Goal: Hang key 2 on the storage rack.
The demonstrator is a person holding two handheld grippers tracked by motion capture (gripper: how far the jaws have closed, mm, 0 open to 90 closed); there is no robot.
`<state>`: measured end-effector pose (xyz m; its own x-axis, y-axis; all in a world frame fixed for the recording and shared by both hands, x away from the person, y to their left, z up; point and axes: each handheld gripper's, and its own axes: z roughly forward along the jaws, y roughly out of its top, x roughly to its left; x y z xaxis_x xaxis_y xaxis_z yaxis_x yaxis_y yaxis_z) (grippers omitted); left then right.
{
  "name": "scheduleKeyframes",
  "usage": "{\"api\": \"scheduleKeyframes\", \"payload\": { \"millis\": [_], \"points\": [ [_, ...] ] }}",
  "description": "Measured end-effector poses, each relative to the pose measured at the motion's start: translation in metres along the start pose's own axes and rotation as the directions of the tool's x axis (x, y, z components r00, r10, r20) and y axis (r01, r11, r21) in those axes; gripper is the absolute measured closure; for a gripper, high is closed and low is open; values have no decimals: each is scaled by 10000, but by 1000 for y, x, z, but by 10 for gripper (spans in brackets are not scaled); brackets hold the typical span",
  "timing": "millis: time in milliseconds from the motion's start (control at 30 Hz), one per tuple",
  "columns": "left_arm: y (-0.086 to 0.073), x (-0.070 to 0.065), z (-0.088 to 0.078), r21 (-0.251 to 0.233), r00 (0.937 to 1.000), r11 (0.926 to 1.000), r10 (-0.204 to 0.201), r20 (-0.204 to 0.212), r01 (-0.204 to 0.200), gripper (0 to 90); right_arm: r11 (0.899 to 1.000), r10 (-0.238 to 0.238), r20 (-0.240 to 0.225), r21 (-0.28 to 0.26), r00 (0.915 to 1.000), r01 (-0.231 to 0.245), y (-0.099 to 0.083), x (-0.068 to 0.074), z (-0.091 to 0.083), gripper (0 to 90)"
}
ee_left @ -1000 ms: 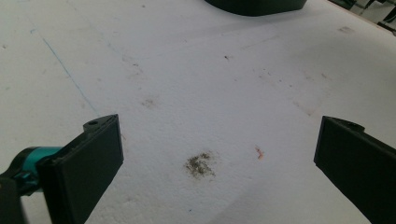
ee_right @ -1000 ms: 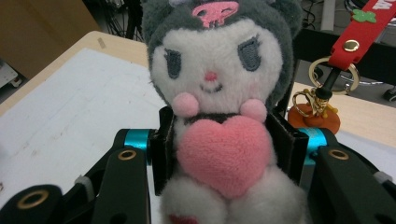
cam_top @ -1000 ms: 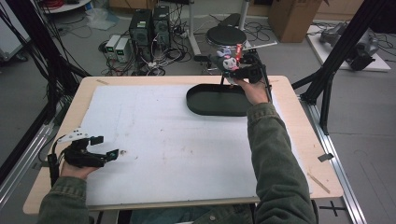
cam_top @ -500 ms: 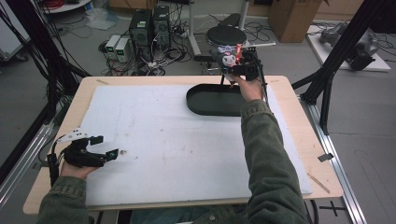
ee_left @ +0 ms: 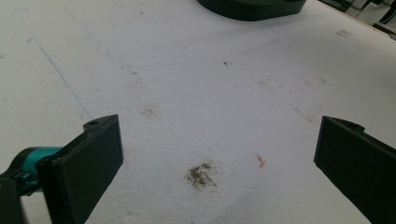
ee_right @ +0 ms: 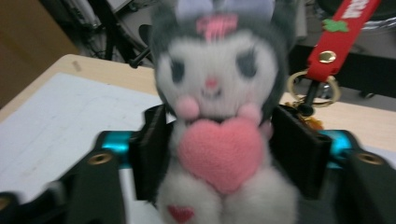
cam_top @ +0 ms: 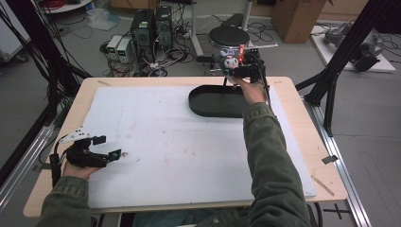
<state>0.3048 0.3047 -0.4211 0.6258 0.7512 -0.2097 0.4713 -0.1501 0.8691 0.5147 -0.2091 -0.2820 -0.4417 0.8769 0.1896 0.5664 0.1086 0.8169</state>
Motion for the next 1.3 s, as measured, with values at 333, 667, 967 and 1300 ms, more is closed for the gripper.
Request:
{"api": "scheduleKeyframes", "payload": {
  "millis": [333, 667, 967, 1300],
  "points": [
    [0, -1, -1, -28, 10000, 10000, -31, -16, 31, 18, 9947, -780, -72, 662, 9969, 783, -10, 1, -6, 57],
    [0, -1, -1, -32, 10000, 10000, -3, -10, 3, 17, 9822, -1570, -340, 990, 9870, 1596, -22, 11, -13, 4],
    [0, 0, -1, -29, 10000, 10000, -20, -21, 20, 17, 9710, -1977, -131, 1345, 9802, 1976, -31, 13, -26, 4],
    [0, 0, 0, -19, 10000, 10000, -19, -22, 19, 17, 9847, -1438, 143, 1011, 9895, 1417, -69, -6, -46, 5]
  ]
}}
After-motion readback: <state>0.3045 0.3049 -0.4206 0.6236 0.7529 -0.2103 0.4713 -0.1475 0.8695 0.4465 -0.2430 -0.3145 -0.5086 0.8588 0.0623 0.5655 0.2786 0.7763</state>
